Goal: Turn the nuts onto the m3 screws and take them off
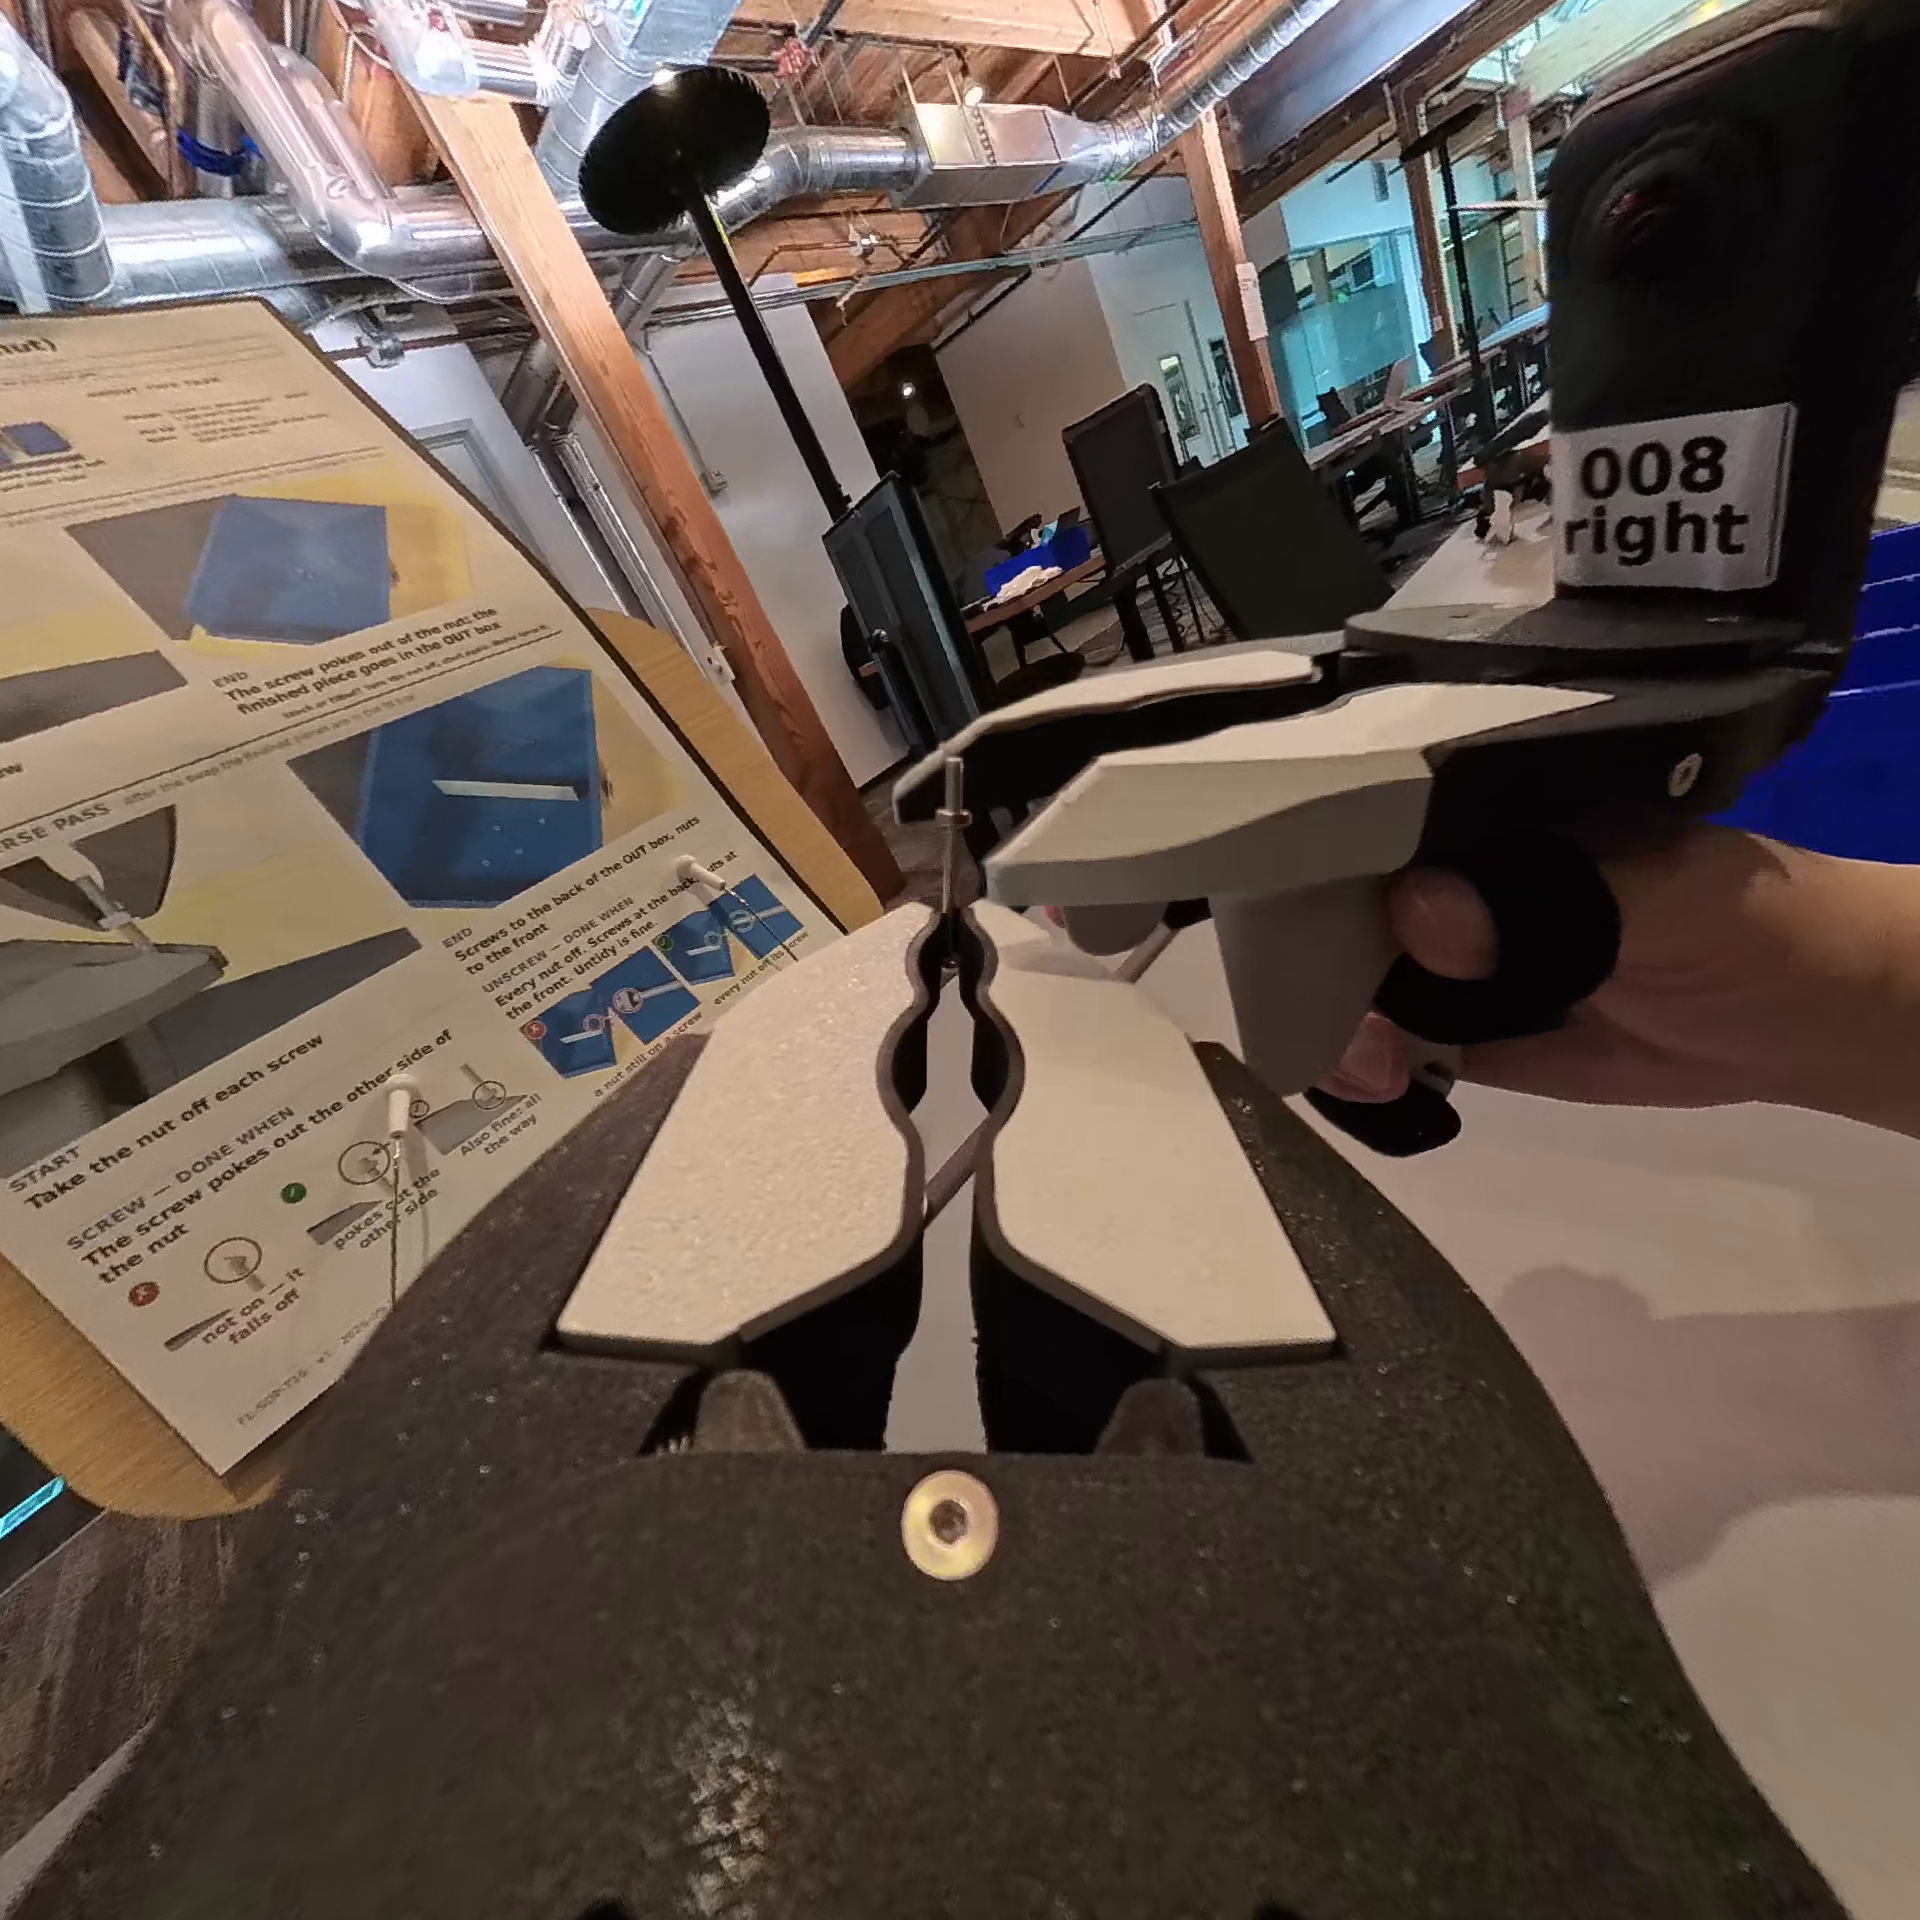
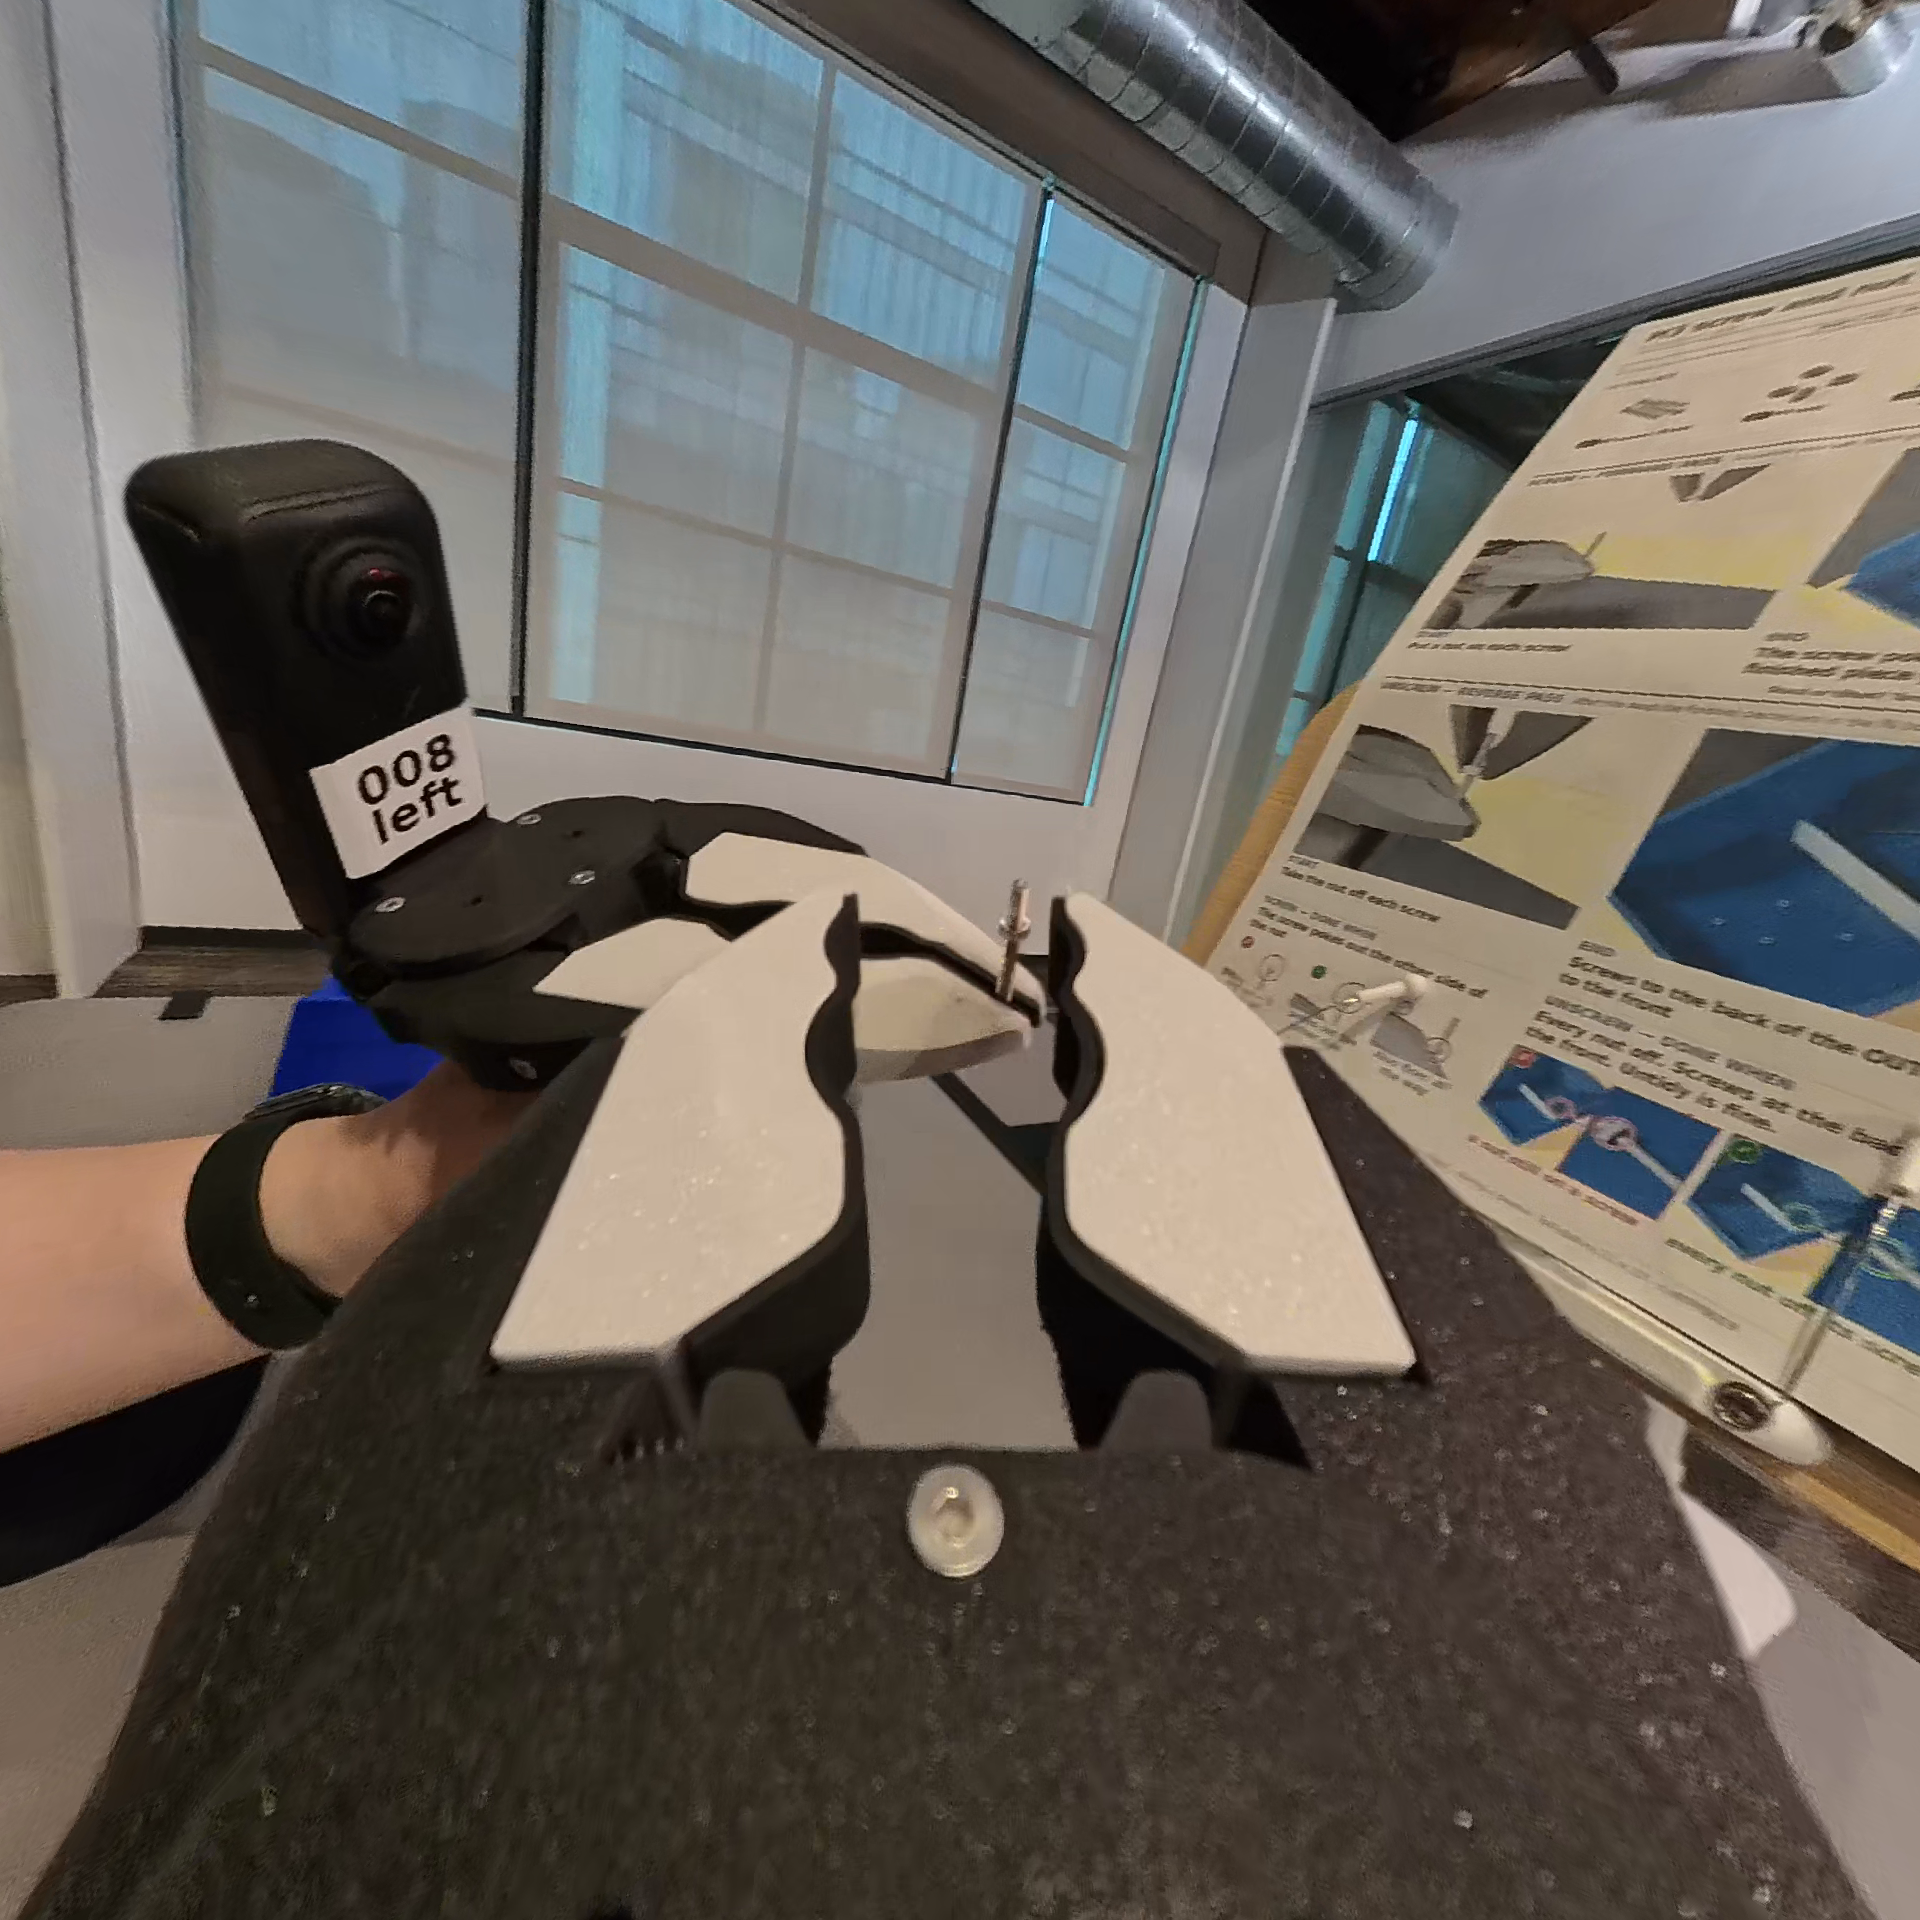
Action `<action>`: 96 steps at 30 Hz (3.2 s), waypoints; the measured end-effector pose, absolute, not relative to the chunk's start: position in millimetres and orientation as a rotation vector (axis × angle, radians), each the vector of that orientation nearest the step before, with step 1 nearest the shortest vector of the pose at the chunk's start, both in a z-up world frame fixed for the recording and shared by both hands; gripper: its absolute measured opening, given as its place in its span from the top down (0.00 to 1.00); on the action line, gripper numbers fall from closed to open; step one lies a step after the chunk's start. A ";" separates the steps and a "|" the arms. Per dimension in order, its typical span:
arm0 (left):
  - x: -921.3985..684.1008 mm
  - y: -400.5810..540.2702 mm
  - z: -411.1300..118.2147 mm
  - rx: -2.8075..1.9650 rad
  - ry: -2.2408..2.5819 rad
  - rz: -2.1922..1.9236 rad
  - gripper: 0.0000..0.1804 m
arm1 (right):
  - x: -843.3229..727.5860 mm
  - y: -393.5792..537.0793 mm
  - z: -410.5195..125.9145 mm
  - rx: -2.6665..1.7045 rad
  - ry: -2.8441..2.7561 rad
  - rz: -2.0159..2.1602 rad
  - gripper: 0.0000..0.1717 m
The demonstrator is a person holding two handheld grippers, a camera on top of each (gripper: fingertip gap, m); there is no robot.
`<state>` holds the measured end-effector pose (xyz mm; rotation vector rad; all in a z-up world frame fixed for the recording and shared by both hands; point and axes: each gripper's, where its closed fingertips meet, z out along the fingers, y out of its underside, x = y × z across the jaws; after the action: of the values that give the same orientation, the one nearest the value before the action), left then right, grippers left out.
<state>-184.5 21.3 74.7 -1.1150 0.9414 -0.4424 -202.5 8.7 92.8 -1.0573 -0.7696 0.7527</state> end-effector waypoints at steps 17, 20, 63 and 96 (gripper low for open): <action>-181.8 14.6 79.7 -1.106 0.929 -0.544 0.99 | -196.2 10.4 92.3 -1.073 -0.746 0.836 0.96; -180.2 12.1 80.9 -1.102 0.930 -0.577 0.99 | -193.4 10.9 93.4 -1.068 -0.731 0.866 0.97; -182.4 9.4 90.7 -1.266 0.980 -0.570 0.69 | -110.1 -20.8 160.0 -1.249 -0.612 1.171 0.99; -193.8 15.9 91.9 -1.365 0.915 -0.699 0.72 | 269.6 -16.2 -83.8 -2.642 -0.069 0.298 0.98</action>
<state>-193.8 15.9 91.9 -1.3646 0.9149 -0.6993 269.6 -16.2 -83.8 -2.6415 -0.0686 0.2982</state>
